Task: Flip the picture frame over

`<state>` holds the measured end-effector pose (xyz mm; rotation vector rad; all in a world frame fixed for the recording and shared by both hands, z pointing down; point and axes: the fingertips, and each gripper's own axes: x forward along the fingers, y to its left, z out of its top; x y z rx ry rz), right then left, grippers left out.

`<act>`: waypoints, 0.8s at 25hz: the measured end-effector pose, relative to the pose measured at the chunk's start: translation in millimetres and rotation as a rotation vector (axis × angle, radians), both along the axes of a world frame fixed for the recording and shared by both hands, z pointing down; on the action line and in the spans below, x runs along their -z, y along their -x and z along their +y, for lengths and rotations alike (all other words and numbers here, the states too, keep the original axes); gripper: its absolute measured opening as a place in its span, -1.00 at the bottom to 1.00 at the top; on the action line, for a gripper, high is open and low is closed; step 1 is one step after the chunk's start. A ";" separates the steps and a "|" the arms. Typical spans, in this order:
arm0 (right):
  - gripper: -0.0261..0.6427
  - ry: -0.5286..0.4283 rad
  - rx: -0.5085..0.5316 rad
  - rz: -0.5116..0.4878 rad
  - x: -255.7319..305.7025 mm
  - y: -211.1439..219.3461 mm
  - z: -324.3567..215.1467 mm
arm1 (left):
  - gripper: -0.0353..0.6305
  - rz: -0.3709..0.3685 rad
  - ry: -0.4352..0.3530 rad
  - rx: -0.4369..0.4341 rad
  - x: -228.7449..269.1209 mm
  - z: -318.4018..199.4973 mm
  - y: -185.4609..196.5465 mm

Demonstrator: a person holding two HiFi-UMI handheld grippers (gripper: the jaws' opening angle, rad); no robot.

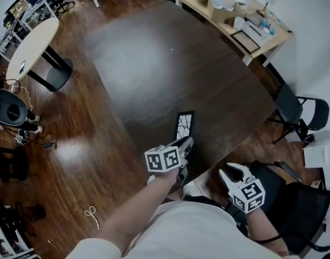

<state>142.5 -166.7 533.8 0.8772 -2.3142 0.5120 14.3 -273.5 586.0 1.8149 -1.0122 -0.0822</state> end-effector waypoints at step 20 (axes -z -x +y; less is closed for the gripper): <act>-0.65 0.042 -0.118 0.096 10.8 48.1 16.9 | -0.68 0.807 0.054 -0.059 5.1 4.6 60.0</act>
